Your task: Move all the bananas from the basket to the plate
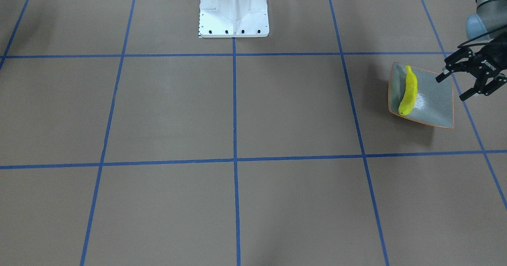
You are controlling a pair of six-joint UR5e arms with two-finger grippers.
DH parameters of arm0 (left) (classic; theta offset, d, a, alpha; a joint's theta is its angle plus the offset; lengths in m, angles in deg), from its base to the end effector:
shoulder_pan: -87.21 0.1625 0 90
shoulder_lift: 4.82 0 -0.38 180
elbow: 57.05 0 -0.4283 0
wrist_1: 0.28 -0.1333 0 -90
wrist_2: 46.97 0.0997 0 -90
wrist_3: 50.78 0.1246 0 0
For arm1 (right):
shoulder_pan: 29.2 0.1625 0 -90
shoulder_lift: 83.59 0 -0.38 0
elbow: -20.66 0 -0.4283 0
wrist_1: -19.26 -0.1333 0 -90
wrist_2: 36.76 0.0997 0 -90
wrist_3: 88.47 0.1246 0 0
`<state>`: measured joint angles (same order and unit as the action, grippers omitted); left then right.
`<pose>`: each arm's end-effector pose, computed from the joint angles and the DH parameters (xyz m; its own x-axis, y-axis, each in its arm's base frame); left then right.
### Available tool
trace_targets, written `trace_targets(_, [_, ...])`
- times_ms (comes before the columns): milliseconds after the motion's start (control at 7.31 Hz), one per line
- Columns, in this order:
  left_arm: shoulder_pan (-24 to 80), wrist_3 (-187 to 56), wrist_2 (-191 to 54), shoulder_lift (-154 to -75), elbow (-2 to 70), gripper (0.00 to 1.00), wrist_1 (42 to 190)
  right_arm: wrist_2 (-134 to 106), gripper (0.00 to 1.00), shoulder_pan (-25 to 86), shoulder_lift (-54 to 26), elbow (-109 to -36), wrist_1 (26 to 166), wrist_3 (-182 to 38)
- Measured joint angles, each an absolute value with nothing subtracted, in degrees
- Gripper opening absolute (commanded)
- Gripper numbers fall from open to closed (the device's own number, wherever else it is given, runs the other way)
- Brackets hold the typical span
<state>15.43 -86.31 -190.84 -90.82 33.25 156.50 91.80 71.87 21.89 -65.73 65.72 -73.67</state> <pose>0.1289 -0.4961 0.5136 0.3548 0.4568 -0.8157 0.0794 0.8546 0.5131 0.1380 -0.4156 0.7162 0.7452 0.1286 0.6543 -0.3777 0.8901 0.2552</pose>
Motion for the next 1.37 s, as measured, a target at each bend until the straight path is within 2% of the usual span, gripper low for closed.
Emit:
trace_targets(274, [15.5,-89.3,-190.8,-92.5,33.4,1.0,156.2,95.3,0.0,65.9,18.0,-71.6,68.5,-73.7])
trace_targets(547, [15.5,-100.1,-190.7,-98.2,33.5,1.0,155.9,100.5,0.0,59.6,10.5,-72.9,69.2,-70.8])
trace_targets(957, [16.8,-113.6,-189.1,-107.9,32.0,1.0,155.9,100.4,0.0,45.1,-3.7,-73.1,68.8,-54.2])
trace_targets(1368, [24.4,-135.9,-179.8,-116.8,32.6,1.0,156.7,95.7,0.0,34.7,-14.2,-75.1,68.6,-45.2])
